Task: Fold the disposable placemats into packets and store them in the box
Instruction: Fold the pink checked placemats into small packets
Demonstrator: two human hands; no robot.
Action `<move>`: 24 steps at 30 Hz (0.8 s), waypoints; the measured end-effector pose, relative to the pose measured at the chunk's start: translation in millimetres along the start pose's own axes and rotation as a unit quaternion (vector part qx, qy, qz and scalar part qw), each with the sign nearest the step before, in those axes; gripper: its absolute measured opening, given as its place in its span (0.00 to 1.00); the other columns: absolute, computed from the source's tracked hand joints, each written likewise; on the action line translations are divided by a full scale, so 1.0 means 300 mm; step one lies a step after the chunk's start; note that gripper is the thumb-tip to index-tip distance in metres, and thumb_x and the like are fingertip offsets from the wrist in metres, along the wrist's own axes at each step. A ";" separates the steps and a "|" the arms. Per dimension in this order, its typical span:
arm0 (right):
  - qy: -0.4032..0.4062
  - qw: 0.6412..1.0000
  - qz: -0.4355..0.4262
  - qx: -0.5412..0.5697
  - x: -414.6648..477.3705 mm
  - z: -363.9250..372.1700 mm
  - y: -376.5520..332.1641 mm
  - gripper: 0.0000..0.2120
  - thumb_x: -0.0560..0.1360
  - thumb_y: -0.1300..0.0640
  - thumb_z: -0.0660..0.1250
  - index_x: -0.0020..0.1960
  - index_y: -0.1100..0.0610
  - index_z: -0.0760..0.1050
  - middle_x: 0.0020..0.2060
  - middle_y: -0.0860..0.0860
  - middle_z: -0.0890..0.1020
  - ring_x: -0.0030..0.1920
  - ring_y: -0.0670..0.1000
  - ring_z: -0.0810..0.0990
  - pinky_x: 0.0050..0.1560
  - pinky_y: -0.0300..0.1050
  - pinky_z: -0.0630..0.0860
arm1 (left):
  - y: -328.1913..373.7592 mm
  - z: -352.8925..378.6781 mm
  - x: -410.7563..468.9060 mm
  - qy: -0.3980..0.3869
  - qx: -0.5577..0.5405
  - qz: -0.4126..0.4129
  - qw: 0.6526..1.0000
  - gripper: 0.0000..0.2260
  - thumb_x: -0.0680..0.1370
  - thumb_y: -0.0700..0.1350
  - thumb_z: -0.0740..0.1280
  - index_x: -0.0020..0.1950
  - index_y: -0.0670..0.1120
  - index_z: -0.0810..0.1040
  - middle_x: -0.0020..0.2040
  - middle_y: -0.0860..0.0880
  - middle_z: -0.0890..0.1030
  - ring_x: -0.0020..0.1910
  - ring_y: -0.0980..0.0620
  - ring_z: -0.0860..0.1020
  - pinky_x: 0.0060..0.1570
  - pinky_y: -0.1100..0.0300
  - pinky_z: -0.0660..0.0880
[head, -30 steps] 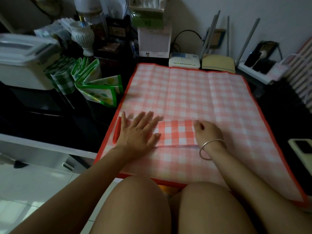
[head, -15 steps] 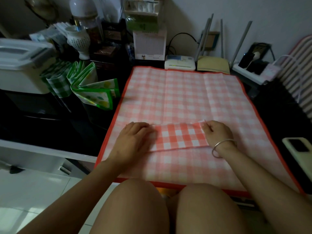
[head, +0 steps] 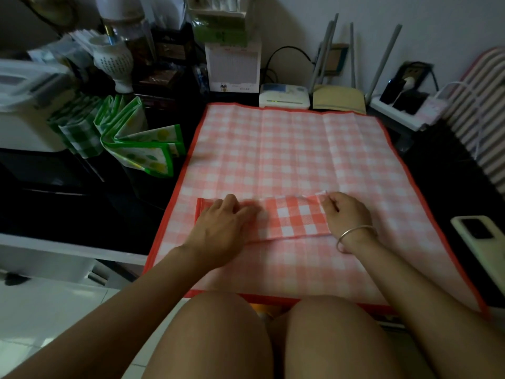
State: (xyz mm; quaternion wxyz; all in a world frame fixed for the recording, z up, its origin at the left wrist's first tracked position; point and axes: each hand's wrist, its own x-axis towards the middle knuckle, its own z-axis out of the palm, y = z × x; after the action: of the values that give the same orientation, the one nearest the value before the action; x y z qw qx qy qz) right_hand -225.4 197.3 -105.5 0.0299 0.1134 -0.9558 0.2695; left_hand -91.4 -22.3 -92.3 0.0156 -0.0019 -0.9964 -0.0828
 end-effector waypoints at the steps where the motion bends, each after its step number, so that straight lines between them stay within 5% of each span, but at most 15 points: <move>1: 0.001 1.000 -0.001 0.002 0.000 0.000 -0.001 0.17 0.80 0.48 0.60 0.51 0.60 0.79 0.48 0.61 0.83 0.49 0.64 0.78 0.46 0.50 0.73 | 0.006 -0.004 0.009 -0.008 -0.014 -0.012 1.000 0.24 0.82 0.58 0.45 0.78 0.56 0.56 0.61 0.46 0.69 0.57 0.45 0.72 0.57 0.51 0.71; 6: 0.010 0.998 -0.005 0.065 0.004 -0.011 0.003 0.16 0.79 0.50 0.62 0.46 0.62 0.79 0.39 0.60 0.82 0.42 0.62 0.78 0.40 0.48 0.72 | 0.033 0.000 0.041 -0.071 0.031 -0.058 0.995 0.33 0.77 0.69 0.52 0.79 0.57 0.51 0.68 0.43 0.67 0.63 0.43 0.71 0.61 0.48 0.71; 12: -0.012 0.993 -0.016 0.116 0.050 -0.078 -0.041 0.20 0.78 0.49 0.64 0.40 0.65 0.79 0.35 0.63 0.80 0.39 0.62 0.78 0.41 0.51 0.74 | 0.029 0.011 0.041 -0.044 0.044 -0.058 0.996 0.35 0.76 0.72 0.51 0.79 0.58 0.52 0.68 0.44 0.66 0.64 0.43 0.70 0.63 0.47 0.71; 19: -0.050 0.990 -0.047 0.126 0.065 -0.175 -0.263 0.16 0.74 0.49 0.68 0.36 0.61 0.80 0.34 0.58 0.81 0.42 0.58 0.80 0.46 0.49 0.75 | 0.036 0.008 0.060 -0.009 0.056 -0.060 0.997 0.35 0.74 0.73 0.54 0.77 0.57 0.57 0.61 0.45 0.72 0.54 0.46 0.76 0.47 0.55 0.73; 22: -0.066 0.991 -0.072 0.092 0.053 -0.173 -0.387 0.14 0.74 0.47 0.67 0.38 0.57 0.81 0.39 0.53 0.83 0.45 0.54 0.80 0.47 0.44 0.74 | 0.000 -0.024 0.056 -0.029 -0.027 -0.061 0.997 0.28 0.77 0.66 0.59 0.75 0.59 0.64 0.53 0.48 0.74 0.48 0.49 0.76 0.43 0.59 0.70; 24: -0.071 0.992 -0.092 0.044 0.050 -0.148 -0.460 0.15 0.74 0.45 0.66 0.40 0.56 0.81 0.42 0.53 0.83 0.46 0.55 0.79 0.48 0.44 0.74 | -0.049 -0.058 0.049 -0.051 -0.223 -0.096 0.969 0.20 0.82 0.59 0.56 0.72 0.58 0.70 0.50 0.50 0.77 0.45 0.53 0.76 0.43 0.61 0.69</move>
State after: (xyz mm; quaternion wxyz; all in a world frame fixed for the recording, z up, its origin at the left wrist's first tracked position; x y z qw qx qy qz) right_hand -208.0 103.1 4.2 -0.0183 0.2213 -0.9281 0.2987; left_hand -105.7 -39.6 -77.1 -0.0442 0.0861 -0.9478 -0.3039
